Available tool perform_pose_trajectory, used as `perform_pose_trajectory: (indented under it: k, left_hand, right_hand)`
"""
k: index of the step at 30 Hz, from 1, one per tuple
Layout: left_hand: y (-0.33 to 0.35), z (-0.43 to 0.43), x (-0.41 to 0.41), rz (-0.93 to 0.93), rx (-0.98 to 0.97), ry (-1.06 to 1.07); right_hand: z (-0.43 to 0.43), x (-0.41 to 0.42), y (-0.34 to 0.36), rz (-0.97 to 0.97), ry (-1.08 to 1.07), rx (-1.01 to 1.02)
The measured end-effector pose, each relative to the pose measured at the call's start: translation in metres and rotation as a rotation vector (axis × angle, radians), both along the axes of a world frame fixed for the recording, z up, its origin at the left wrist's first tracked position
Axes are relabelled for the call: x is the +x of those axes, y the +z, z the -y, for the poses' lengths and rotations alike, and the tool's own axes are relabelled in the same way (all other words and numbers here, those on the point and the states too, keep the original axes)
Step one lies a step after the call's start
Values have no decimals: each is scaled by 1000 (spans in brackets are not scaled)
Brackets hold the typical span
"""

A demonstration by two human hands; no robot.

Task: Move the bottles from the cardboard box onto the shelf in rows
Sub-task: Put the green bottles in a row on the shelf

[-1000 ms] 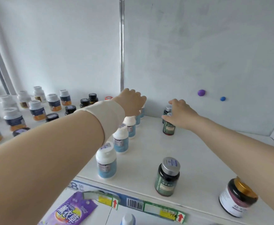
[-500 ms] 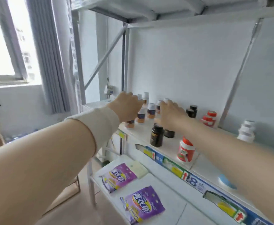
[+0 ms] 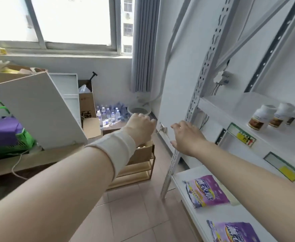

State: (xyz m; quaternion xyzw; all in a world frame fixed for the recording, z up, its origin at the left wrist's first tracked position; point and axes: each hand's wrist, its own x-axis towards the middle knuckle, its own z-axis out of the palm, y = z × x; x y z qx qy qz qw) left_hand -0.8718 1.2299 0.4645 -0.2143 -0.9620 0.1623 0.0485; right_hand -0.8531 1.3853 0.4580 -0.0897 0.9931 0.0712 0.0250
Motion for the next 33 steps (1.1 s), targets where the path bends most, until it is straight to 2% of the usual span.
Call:
perform_pose_trajectory:
  k: [10, 16, 22, 28, 33]
  left_hand:
    - [-129, 48, -168, 220, 70, 168]
    - [-211, 62, -238, 462, 180, 297]
    - [-280, 94, -306, 628, 301, 437]
    - [-354, 123, -382, 856, 537, 688]
    - [-392, 117, -421, 1055, 605, 785]
  right_hand:
    - [27, -183, -123, 178, 119, 75]
    - [33, -280, -196, 364, 136, 97]
    - [57, -368, -265, 520, 96, 63]
    - [70, -429, -336, 698, 4, 42]
    - [70, -464, -373, 808, -79, -11]
